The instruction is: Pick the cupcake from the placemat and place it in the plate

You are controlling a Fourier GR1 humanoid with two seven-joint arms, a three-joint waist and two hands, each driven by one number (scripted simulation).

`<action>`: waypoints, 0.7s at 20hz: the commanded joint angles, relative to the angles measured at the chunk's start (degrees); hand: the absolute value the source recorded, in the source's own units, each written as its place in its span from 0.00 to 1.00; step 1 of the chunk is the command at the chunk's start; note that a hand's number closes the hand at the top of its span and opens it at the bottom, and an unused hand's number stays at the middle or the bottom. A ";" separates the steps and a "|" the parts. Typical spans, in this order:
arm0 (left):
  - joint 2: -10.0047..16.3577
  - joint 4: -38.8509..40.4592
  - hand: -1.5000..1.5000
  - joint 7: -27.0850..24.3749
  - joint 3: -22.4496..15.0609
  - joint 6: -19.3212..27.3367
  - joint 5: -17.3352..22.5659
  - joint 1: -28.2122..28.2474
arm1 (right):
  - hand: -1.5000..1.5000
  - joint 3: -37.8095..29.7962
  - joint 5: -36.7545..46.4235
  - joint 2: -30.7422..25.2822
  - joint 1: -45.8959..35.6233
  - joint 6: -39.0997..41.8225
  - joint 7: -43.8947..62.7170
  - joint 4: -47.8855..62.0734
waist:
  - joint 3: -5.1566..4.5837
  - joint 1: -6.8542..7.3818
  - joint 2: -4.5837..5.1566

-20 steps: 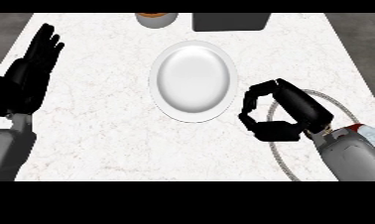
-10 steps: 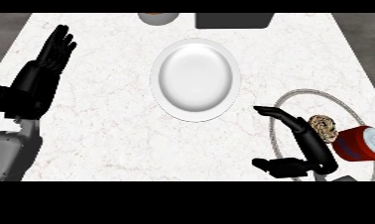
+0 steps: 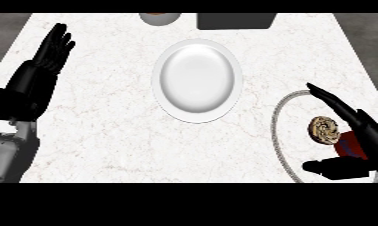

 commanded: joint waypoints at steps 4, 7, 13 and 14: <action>-0.28 -1.04 0.50 -0.40 -0.16 -0.82 -0.10 1.20 | 0.00 -0.07 7.83 -16.36 0.20 7.84 20.86 -6.84 | -0.22 0.31 -0.18; -1.41 0.31 0.50 1.18 -0.96 -0.08 -0.89 -0.99 | 0.00 0.44 7.88 -21.23 -1.44 14.35 28.39 -10.43 | -0.12 0.07 0.09; -1.43 2.66 0.50 -1.33 1.06 -2.56 -1.00 -1.38 | 0.00 5.72 9.65 -19.25 -4.96 23.46 39.80 -11.97 | 0.05 0.87 0.34; -1.98 -3.71 0.50 2.13 0.23 -0.92 -1.11 2.16 | 0.00 4.90 10.36 -19.11 -2.44 23.07 40.61 -13.30 | 0.09 0.90 0.10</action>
